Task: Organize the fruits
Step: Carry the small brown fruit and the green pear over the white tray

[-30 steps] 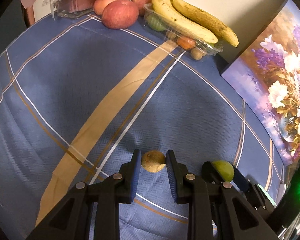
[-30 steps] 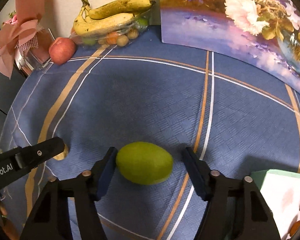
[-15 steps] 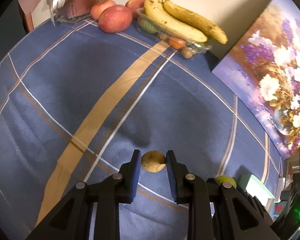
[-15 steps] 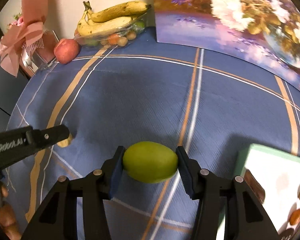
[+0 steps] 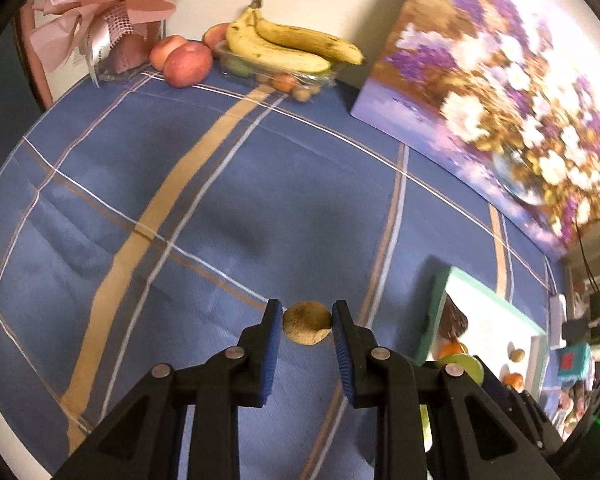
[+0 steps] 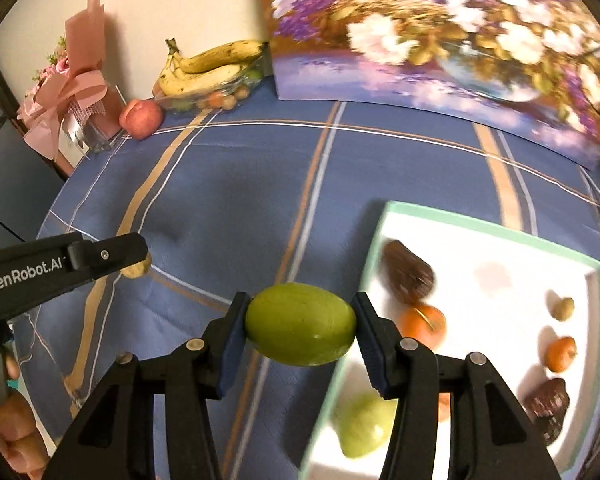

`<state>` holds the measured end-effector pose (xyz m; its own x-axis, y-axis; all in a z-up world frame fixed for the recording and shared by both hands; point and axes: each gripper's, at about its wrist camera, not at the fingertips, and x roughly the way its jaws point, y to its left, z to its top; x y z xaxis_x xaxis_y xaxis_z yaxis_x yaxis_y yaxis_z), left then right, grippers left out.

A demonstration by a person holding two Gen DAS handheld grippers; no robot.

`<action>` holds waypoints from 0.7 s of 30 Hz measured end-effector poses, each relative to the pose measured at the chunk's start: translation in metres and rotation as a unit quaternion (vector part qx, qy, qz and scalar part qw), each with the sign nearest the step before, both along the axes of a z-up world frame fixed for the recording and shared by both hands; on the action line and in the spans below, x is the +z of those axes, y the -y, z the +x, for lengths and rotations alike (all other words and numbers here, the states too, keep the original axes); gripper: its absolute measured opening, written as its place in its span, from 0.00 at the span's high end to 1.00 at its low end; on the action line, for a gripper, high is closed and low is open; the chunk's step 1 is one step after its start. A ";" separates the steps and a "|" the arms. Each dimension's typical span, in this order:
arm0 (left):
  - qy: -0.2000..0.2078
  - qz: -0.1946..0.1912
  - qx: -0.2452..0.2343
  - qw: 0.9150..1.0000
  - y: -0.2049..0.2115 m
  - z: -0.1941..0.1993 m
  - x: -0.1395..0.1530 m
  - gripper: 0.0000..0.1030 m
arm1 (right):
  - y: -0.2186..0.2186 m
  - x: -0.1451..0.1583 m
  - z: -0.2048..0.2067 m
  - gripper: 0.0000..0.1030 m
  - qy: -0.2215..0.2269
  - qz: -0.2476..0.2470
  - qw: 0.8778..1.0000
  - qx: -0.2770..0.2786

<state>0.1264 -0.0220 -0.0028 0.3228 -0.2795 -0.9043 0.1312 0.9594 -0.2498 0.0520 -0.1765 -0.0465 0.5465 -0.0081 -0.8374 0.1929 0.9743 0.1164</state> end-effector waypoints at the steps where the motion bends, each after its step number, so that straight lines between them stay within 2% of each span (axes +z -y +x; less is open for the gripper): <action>1: 0.000 -0.002 -0.006 1.000 0.003 -0.006 0.002 0.73 | 0.003 0.002 -0.007 0.48 0.002 -0.003 1.000 -0.003; 11: 0.007 0.005 -0.079 0.997 0.041 -0.058 0.008 0.73 | 0.034 0.011 -0.068 0.48 0.012 -0.011 0.999 -0.044; 21: -0.011 0.015 -0.157 0.987 0.079 -0.100 -0.007 0.73 | 0.066 -0.006 -0.117 0.48 -0.016 0.001 0.996 -0.088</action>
